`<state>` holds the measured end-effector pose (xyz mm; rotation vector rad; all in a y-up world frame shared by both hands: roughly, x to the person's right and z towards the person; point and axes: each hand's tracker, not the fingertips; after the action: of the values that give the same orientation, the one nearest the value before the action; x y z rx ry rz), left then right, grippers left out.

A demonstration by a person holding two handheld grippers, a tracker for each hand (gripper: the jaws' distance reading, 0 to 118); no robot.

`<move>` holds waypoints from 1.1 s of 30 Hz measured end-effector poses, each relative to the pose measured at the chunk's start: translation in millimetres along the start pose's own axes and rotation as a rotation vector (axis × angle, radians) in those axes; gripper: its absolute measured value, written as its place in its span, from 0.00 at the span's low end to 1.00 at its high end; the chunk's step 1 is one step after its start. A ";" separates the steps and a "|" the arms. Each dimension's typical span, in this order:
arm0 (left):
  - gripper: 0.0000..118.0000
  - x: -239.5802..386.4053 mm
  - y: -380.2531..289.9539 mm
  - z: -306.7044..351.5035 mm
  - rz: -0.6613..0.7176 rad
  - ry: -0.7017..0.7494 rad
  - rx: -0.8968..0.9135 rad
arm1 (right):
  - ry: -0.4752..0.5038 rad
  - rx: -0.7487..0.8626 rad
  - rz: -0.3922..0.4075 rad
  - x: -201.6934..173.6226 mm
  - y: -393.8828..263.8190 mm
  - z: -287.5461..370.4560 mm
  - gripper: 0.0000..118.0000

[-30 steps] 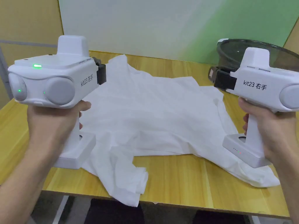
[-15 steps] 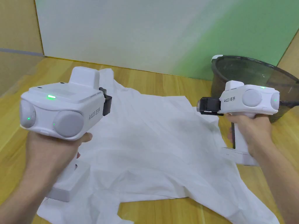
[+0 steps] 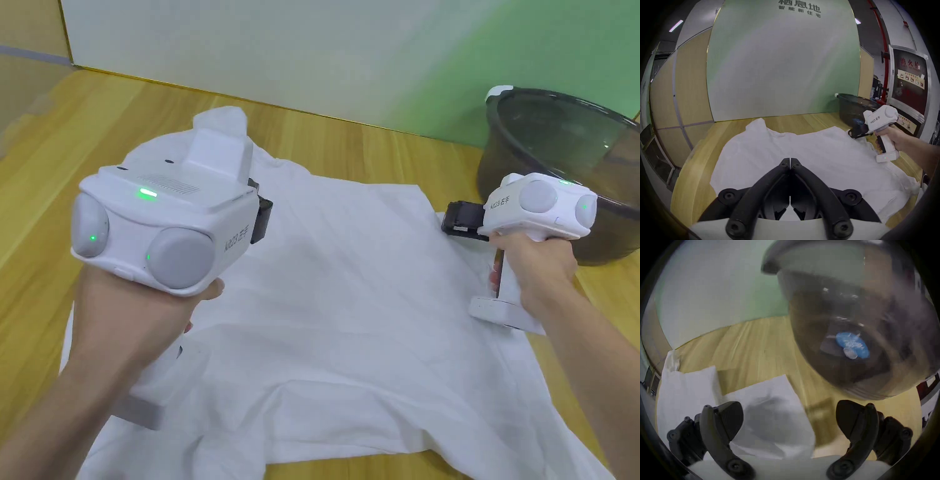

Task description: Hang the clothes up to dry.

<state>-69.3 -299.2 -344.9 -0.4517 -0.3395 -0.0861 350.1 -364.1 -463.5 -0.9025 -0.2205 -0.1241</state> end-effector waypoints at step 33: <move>0.01 -111.9 91.9 -131.4 0.081 -0.002 -0.320 | 0.288 0.454 0.268 -67.6 -14.0 103.9 0.07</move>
<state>-120.4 -274.0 -531.9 -0.7815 -0.3095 -0.0607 267.4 -289.8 -407.0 -0.4476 0.1391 0.0461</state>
